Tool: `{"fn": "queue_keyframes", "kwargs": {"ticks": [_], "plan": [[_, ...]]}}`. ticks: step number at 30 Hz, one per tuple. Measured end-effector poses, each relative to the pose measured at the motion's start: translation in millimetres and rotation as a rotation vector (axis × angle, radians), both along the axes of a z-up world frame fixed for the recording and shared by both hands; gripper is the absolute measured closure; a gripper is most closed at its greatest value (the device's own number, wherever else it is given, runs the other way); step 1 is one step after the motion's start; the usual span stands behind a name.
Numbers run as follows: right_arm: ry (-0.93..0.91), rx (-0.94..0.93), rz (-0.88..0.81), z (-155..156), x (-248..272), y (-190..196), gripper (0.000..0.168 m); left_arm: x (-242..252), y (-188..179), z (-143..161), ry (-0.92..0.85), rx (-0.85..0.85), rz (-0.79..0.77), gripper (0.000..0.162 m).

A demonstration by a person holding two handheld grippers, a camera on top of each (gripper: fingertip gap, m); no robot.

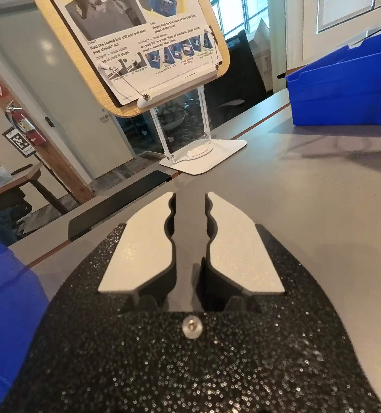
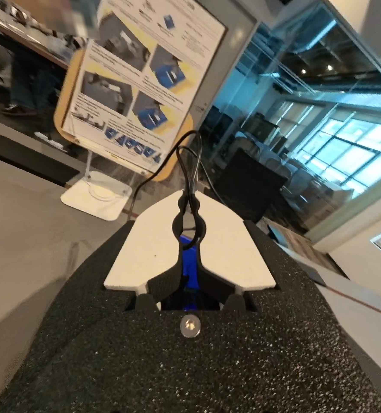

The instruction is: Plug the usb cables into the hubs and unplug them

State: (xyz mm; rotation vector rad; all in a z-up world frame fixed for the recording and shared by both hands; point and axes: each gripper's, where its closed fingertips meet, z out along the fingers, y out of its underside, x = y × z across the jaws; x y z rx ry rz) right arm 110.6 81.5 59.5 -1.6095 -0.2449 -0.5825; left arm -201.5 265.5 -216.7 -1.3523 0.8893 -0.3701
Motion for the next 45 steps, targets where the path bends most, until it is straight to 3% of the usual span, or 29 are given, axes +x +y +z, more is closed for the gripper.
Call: {"fn": "queue_keyframes", "kwargs": {"ticks": [8,15,25,29,33,35,41,45], "plan": [[0.065,-0.074,-0.099,-73,58,-7,0.167,1,-1,-1,0.011,0.009,-0.002,0.138],[0.111,-0.229,-0.109,-142,72,-4,0.167,3,-2,-2,0.030,0.014,-0.004,0.139],[-0.016,-0.913,-0.116,-274,94,-37,0.168,6,-4,-5,0.062,0.033,-0.010,0.140],[-0.153,-1.054,-0.216,-281,112,-45,0.168,7,-5,-6,0.075,0.040,-0.013,0.140],[-0.081,-0.971,-0.187,-269,105,-31,0.168,8,-5,-7,0.085,0.046,-0.016,0.141],[-0.047,-0.945,-0.176,-262,101,-29,0.156,9,-6,-7,0.090,0.048,-0.017,0.141],[0.141,-0.950,0.021,-261,57,-35,0.142,10,-6,-8,0.105,0.056,-0.019,0.141],[0.109,-1.033,0.082,-276,45,-44,0.131,11,-7,-9,0.116,0.062,-0.022,0.141]]}}
